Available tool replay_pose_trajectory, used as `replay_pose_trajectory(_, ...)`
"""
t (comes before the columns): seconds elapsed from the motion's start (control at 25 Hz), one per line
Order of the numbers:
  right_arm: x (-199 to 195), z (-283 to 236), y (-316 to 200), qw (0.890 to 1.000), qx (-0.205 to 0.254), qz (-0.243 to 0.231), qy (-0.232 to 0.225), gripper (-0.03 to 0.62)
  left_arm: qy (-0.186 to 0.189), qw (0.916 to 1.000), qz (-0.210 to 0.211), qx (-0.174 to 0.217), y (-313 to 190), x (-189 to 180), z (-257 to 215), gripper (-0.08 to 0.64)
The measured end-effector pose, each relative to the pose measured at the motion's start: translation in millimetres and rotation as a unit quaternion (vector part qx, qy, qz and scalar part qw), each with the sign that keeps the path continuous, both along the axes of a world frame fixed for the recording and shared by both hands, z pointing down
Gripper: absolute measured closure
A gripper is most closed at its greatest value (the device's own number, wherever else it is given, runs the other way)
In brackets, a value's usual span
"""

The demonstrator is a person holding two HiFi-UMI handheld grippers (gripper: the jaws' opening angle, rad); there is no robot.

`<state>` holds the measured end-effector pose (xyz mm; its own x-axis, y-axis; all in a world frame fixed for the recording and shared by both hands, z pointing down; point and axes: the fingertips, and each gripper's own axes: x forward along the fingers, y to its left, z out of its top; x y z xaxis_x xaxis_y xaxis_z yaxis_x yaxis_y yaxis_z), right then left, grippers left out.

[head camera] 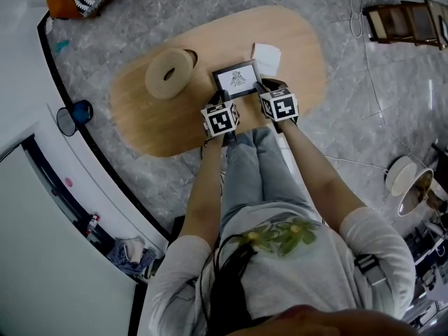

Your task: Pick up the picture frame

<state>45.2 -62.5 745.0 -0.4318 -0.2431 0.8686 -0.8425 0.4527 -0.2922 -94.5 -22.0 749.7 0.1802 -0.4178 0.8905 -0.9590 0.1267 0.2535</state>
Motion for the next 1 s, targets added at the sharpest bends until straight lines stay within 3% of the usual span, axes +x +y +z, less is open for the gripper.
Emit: replay_pose_trajectory(1.0, -1, -79, 15, 1.0, 0.009, 0.023, -0.014, 0.511, 0.025, 0.9989, 0.038, 0.014, 9, -2, -80, 0.468)
